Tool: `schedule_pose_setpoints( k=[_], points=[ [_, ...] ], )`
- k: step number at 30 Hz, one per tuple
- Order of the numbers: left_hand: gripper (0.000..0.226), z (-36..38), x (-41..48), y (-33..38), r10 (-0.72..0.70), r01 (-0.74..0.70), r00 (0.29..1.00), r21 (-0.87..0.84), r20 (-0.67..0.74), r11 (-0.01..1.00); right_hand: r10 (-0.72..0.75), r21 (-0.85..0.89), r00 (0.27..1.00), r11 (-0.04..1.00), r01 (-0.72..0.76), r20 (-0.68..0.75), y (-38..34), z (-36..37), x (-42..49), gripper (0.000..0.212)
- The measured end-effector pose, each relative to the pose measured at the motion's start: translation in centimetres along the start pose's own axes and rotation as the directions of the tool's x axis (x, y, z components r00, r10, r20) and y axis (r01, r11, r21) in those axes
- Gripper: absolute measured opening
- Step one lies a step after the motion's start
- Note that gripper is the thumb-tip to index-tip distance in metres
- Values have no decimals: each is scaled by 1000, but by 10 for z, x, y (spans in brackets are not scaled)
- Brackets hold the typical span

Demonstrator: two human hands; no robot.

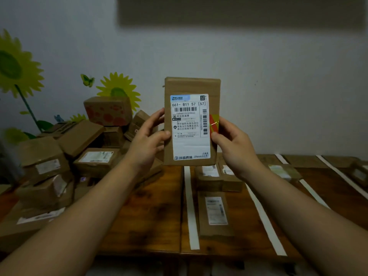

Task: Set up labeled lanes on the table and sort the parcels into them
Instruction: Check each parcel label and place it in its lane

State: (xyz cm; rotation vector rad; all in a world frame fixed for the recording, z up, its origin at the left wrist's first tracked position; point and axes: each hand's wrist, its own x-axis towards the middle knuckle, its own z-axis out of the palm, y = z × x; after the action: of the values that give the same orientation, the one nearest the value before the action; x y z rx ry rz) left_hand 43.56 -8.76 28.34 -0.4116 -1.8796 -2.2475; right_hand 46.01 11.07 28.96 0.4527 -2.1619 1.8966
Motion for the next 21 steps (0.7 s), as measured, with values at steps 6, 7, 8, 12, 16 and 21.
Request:
schedule_pose_setpoints(
  k=[6,7,8,12,16,21],
  points=[
    [41,52,-4,-17,-7,6,999,-31,-33,999,94,-50,995,995,-92,44,9,-45,-14,42],
    [39,60,-4,-21,-28,28,999,-20,-17,999,118,-82,992,990,-114,48,13,-51,-16,44],
    [37,66,-3,-27,-53,53,999,-2,4,999,141,-104,989,985,-136,42,17,-57,-18,44],
    [51,80,-1,-51,-146,137,976,65,160,988,177,-133,982,974,-184,-63,33,-74,-32,36],
    [66,89,8,-74,-244,218,933,124,263,968,254,-157,954,947,-279,-162,60,-86,-38,40],
    [68,100,11,-117,-324,258,898,240,297,936,350,-200,909,897,-395,-225,103,-98,-42,47]
  ],
)
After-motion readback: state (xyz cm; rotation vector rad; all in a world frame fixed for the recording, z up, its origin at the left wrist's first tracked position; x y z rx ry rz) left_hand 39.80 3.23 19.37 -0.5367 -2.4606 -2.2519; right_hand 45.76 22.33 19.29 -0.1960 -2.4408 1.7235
